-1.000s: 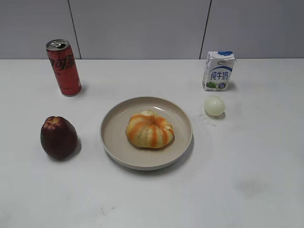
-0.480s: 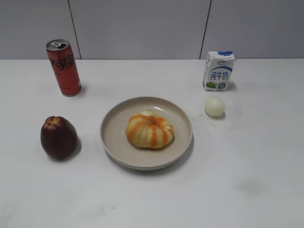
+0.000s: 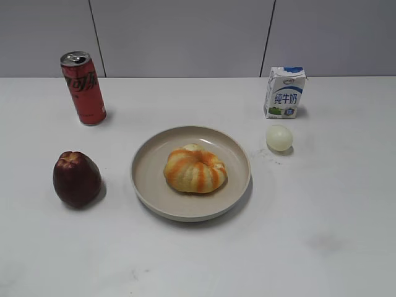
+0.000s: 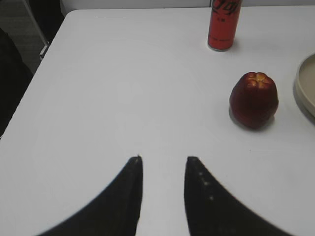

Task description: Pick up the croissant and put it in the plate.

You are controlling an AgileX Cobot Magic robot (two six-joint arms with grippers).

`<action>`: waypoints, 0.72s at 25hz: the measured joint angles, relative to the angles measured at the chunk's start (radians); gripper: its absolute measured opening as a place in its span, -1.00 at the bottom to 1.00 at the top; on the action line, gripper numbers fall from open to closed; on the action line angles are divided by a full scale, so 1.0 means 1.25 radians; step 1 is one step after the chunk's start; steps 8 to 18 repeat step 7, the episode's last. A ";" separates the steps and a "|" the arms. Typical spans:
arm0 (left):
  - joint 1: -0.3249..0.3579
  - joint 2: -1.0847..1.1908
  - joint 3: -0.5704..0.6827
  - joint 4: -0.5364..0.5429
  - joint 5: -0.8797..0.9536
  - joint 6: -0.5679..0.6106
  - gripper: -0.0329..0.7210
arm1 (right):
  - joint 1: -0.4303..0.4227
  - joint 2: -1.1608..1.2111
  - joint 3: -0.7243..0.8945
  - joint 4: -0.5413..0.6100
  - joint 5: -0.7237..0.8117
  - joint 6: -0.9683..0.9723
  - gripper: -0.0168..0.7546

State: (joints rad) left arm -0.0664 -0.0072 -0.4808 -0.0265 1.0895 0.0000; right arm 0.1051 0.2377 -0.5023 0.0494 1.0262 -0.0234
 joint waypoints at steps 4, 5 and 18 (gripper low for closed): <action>0.000 0.000 0.000 0.000 0.000 0.000 -0.30 | 0.000 -0.087 0.000 0.000 0.002 -0.001 0.48; 0.000 0.000 0.000 0.000 0.000 0.000 -0.30 | 0.000 -0.102 0.000 0.000 0.002 -0.001 0.48; 0.000 0.000 0.000 0.000 0.000 0.000 -0.30 | 0.000 -0.140 0.000 0.000 0.002 -0.001 0.48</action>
